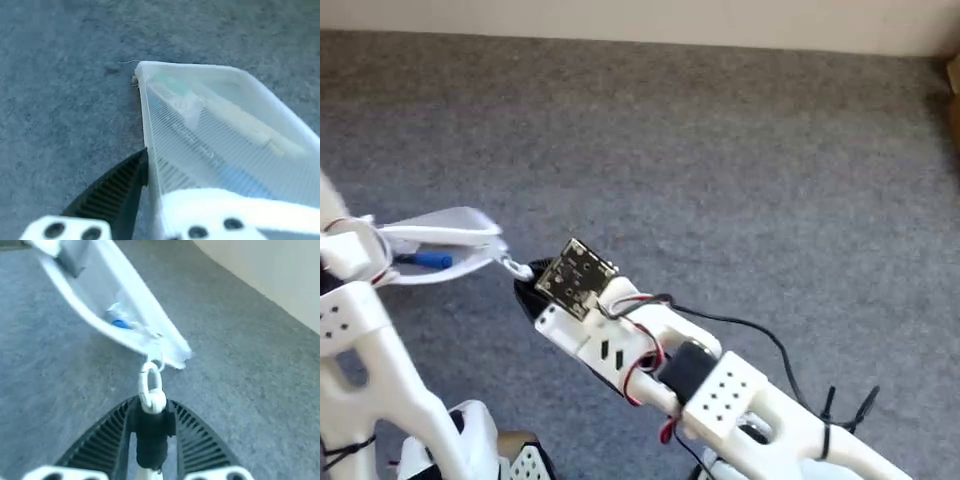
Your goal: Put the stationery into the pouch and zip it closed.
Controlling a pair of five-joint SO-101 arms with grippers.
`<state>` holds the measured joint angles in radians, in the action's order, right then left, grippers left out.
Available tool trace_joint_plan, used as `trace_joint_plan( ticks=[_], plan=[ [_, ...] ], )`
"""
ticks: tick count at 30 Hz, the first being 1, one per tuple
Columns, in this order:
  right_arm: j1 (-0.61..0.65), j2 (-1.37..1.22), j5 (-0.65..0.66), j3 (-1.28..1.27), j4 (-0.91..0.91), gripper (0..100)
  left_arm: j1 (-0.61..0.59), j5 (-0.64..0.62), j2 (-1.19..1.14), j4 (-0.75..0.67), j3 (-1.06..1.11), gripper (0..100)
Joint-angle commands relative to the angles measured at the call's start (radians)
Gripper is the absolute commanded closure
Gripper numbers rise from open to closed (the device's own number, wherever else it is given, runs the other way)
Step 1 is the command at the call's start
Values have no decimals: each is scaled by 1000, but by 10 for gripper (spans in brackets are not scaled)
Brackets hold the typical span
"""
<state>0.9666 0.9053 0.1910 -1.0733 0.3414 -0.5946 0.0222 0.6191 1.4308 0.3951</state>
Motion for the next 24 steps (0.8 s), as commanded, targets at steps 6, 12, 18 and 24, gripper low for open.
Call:
trace_joint_plan(
  ticks=[6,12,18,24],
  plan=[
    [73,231,-43,7,289,995,274,184,-8,-34,-44,816],
    [73,312,-77,-53,358,995,366,256,-8,-26,-93,763],
    [73,447,-77,-170,360,995,475,322,-10,-26,-153,758],
    [73,572,-78,-266,361,995,615,327,-18,-32,-185,732]
  ],
)
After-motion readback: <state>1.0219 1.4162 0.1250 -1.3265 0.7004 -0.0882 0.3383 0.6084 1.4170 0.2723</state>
